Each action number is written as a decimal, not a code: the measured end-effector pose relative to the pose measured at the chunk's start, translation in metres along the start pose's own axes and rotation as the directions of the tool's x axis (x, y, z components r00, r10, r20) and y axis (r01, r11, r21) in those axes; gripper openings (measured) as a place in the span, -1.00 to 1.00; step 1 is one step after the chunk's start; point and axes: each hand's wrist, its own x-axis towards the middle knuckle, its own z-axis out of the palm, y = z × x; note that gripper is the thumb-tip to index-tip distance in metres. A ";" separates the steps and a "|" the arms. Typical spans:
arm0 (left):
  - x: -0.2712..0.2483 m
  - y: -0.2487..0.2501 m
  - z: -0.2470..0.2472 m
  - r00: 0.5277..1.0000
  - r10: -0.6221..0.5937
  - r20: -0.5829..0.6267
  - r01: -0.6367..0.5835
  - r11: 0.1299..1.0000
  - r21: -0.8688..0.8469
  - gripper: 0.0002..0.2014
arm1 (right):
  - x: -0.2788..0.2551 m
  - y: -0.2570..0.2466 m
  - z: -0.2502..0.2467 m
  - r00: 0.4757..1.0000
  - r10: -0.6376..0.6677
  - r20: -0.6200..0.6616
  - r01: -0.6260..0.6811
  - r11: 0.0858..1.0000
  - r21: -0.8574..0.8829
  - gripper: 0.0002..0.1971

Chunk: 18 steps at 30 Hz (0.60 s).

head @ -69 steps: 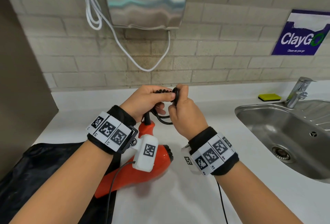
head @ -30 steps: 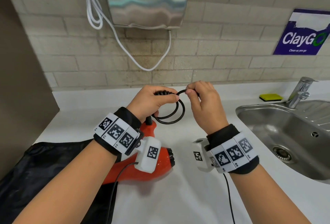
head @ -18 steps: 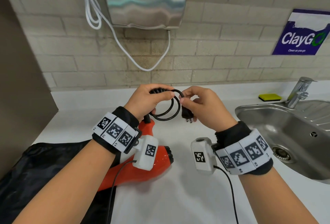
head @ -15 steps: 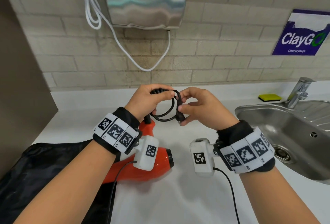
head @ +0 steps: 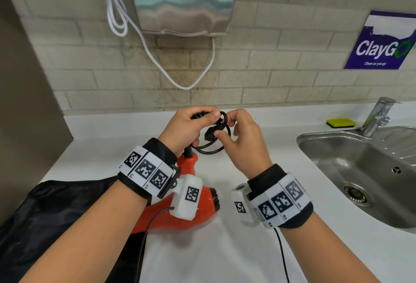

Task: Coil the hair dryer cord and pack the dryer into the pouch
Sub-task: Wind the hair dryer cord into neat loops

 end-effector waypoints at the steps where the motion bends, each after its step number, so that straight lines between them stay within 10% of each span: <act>1: 0.000 0.000 0.000 1.000 -0.005 0.010 0.005 1.000 -0.006 -0.92 | -0.001 0.000 0.002 1.000 -0.025 -0.015 0.025 1.000 0.007 -0.77; 8: -0.008 0.006 0.003 0.996 -0.023 0.091 0.024 1.000 -0.011 -0.88 | 0.004 0.004 0.020 0.998 -0.004 -0.061 0.014 0.987 0.160 -0.55; 18: -0.010 0.010 0.005 0.996 0.050 0.071 -0.050 0.999 -0.001 -0.83 | 0.002 0.008 0.006 0.959 0.007 0.284 -0.053 0.987 0.155 -0.71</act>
